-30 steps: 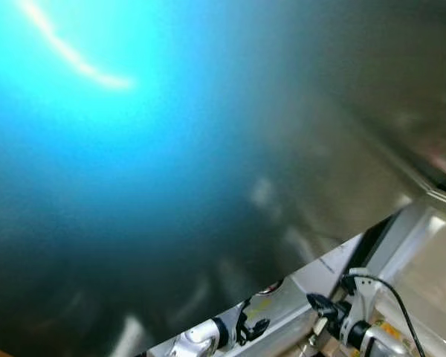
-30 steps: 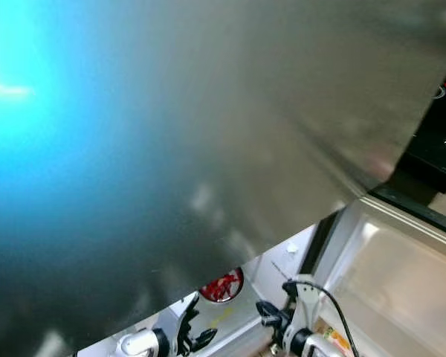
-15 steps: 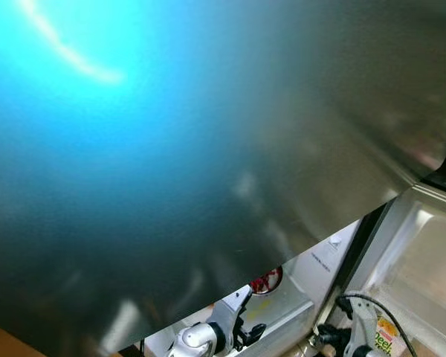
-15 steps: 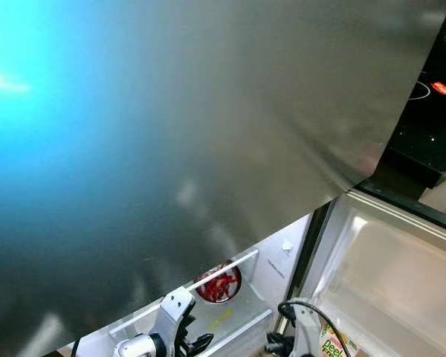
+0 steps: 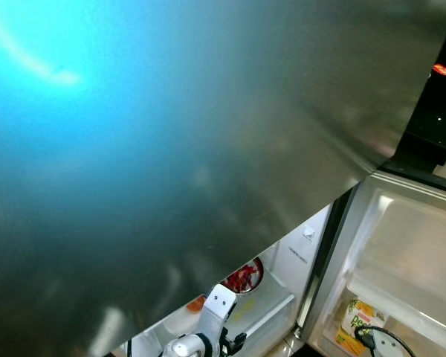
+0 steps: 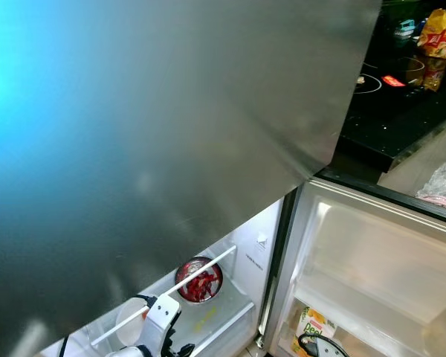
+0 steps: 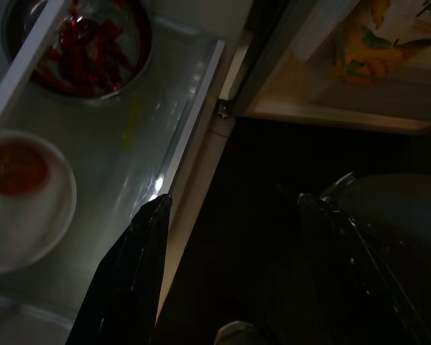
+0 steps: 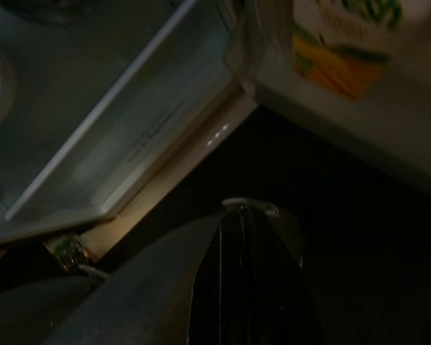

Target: Restocking fridge

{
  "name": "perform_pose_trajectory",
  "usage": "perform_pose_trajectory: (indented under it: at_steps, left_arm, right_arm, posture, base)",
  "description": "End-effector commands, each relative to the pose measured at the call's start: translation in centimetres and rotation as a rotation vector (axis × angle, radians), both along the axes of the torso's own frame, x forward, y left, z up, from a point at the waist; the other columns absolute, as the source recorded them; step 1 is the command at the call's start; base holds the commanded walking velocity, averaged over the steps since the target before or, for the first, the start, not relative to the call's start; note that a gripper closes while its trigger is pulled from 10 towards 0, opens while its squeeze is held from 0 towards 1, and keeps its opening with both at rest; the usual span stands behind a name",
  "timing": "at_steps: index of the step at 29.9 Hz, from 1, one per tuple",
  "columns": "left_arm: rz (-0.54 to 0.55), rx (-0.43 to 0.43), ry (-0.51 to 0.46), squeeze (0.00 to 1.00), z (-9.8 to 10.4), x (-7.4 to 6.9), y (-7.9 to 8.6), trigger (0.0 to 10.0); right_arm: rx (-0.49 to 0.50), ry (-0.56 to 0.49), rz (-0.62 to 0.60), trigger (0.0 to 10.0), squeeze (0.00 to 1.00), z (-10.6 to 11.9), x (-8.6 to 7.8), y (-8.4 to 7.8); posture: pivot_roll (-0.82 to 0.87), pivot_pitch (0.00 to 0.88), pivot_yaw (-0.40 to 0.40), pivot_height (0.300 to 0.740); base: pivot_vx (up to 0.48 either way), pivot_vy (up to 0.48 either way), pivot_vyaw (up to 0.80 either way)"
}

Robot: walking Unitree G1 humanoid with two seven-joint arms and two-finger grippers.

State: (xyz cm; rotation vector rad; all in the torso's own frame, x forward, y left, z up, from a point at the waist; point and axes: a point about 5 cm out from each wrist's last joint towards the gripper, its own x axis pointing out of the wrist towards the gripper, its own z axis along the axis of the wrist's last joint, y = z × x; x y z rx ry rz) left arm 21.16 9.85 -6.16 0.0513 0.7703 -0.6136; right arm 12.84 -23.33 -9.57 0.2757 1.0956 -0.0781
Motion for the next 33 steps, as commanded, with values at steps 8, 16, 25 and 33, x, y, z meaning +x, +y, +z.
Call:
perform_pose_trajectory:
  at_steps: [8,16,25,33]
  left_arm:
    - [0.044,0.032,0.038,0.00,-0.6,-0.7,1.2,10.0]
    - [0.050,0.036,0.046,0.00,-0.8,-0.8,1.3,10.0]
    - [0.072,0.057,0.074,0.00,-1.3,-1.6,2.1,10.0]
    - [0.114,0.079,0.118,0.00,-1.9,-2.6,3.4,10.0]
  right_arm:
    - [-0.005,0.028,-0.012,10.0,0.00,-0.3,-0.6,0.3]
    - [-0.012,0.032,-0.006,10.0,0.00,-0.3,-0.7,0.2]
    - [-0.014,0.036,0.004,10.0,0.00,-0.3,-0.7,0.2]
    - [-0.012,0.040,0.004,10.0,0.00,-0.4,-0.8,0.3]
  posture:
    - [-0.03,0.001,0.035,0.740]
    - [-0.03,0.000,0.032,0.740]
    - [-0.03,0.000,0.028,0.740]
    - [-0.03,0.000,0.034,0.740]
  base:
    - [-0.158,0.000,0.00]
    - [-0.328,0.000,0.00]
    - [-0.180,0.000,0.00]
    - [0.000,0.000,0.00]
